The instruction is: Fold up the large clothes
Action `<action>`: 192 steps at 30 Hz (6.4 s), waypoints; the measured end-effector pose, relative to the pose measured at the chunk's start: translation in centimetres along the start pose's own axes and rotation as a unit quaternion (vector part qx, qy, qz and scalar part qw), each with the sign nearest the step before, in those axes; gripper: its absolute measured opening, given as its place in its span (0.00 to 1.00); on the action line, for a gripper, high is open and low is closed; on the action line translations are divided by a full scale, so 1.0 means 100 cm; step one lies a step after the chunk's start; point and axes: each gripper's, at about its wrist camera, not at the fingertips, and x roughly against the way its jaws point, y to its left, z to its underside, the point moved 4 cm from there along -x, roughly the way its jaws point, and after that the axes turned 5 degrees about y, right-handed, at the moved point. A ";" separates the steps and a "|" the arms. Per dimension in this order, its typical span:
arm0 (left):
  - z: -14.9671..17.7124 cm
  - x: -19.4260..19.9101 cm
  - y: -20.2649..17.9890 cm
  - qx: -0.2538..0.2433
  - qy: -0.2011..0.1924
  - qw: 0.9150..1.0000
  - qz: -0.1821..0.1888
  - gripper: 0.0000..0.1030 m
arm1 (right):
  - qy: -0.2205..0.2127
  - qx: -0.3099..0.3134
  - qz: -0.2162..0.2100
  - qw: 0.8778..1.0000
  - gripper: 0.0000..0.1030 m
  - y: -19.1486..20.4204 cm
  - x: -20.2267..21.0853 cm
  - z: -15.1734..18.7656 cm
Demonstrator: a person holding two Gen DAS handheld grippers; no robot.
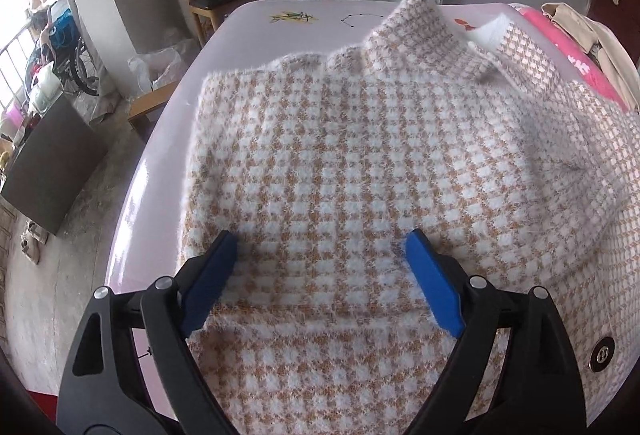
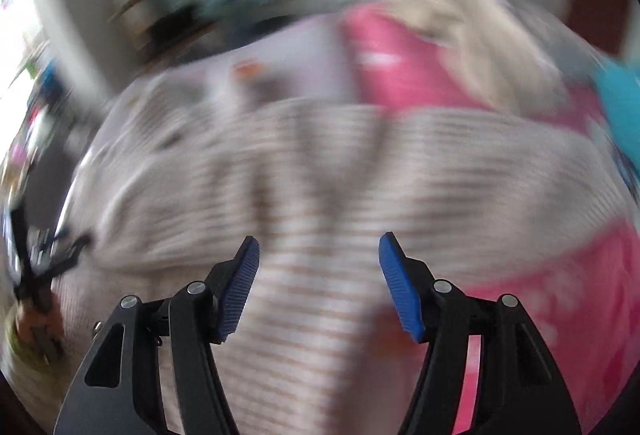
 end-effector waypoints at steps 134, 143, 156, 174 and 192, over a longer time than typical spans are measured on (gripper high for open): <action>0.017 0.075 0.036 -0.039 -0.013 0.997 0.072 0.52 | 0.038 0.147 -0.021 0.988 0.45 0.109 -0.057 0.021; 0.115 0.147 0.074 0.012 -0.027 0.997 0.070 0.56 | 0.038 0.155 -0.046 0.986 0.66 0.097 0.011 0.130; 0.271 0.190 0.073 0.059 -0.025 0.993 0.100 0.56 | 0.042 0.185 -0.042 0.981 0.72 0.092 0.053 0.258; 0.340 0.187 -0.066 -0.254 -0.020 0.963 0.083 0.43 | 0.036 0.425 0.001 0.905 0.56 0.150 0.058 0.347; 0.344 0.196 -0.071 -0.296 -0.063 0.952 0.058 0.30 | -0.009 0.483 0.022 0.875 0.26 0.174 0.072 0.358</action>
